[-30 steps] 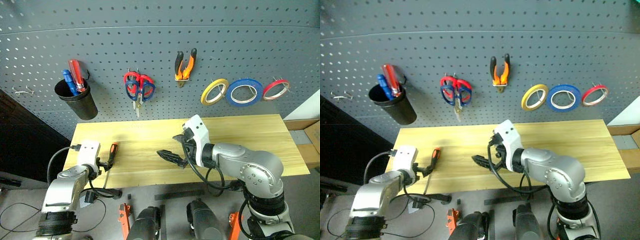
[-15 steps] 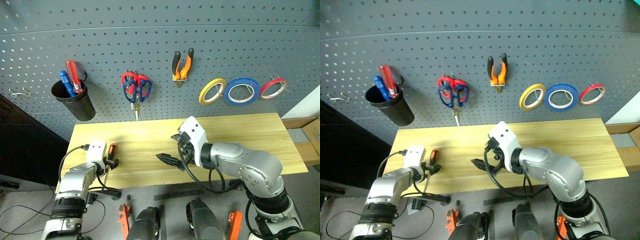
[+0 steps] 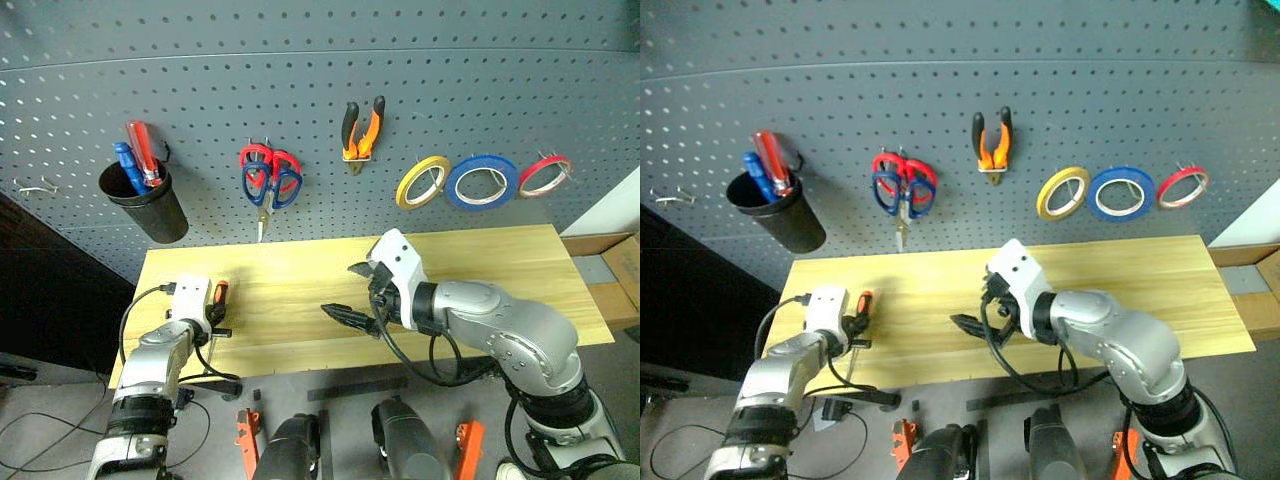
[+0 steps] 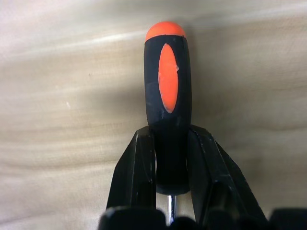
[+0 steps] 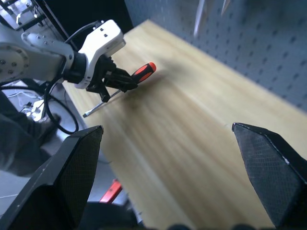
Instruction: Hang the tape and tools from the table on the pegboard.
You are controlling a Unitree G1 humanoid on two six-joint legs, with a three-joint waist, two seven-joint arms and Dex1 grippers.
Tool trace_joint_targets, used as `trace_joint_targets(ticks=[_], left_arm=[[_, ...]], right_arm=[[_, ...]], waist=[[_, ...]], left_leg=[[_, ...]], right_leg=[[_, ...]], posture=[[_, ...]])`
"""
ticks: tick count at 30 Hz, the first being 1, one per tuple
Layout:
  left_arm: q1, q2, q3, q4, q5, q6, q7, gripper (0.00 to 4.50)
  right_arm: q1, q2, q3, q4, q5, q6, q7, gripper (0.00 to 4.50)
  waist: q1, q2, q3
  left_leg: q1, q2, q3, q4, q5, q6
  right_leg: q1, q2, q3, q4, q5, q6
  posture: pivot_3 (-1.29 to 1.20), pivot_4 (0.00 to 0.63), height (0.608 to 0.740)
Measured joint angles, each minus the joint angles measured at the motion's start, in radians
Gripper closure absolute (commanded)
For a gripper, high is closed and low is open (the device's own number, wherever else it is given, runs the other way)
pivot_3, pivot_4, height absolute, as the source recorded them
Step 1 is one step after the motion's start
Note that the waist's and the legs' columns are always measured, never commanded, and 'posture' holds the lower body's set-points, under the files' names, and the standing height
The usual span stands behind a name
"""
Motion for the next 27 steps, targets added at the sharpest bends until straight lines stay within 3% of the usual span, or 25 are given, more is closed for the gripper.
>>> trace_joint_targets(ticks=[4,10,14,27], left_arm=[[0.099,-0.027,0.037,-0.220,-0.007,-0.132,0.012,3.94],[0.249,-0.046,0.032,-0.440,0.043,-0.184,0.047,3.94],[0.255,-0.055,-0.003,-0.559,0.080,-0.220,0.061,3.94],[-0.234,0.007,0.088,-0.664,0.082,-0.141,0.140,3.94]], right_arm=[[0.024,0.003,-0.002,-0.036,0.001,-0.131,0.067,0.00],[0.020,-0.015,-0.025,-0.026,0.013,-0.211,0.151,0.00],[-0.018,-0.060,-0.069,0.017,0.011,-0.260,0.207,0.00],[-0.095,-0.113,-0.119,0.221,-0.058,-0.434,0.319,0.00]], waist=[[-0.004,0.000,0.000],[-0.003,0.000,0.000],[0.011,-0.001,-0.001],[0.052,-0.007,-0.008]], left_leg=[[0.000,0.000,0.001,0.000,0.000,0.000],[0.001,0.001,0.001,0.000,0.000,0.000],[0.001,0.001,0.001,0.000,0.000,0.000],[-0.001,0.000,0.002,0.002,0.001,-0.001]], right_leg=[[0.002,0.000,0.001,0.000,0.000,0.000],[0.003,0.000,0.000,0.000,0.000,0.000],[0.003,0.000,0.000,0.000,0.001,0.000],[0.000,0.000,-0.002,0.000,0.002,0.001]], posture=[[-0.26,0.233,0.740],[-0.24,0.217,0.740],[-0.19,0.193,0.740],[-0.11,0.150,0.740]])
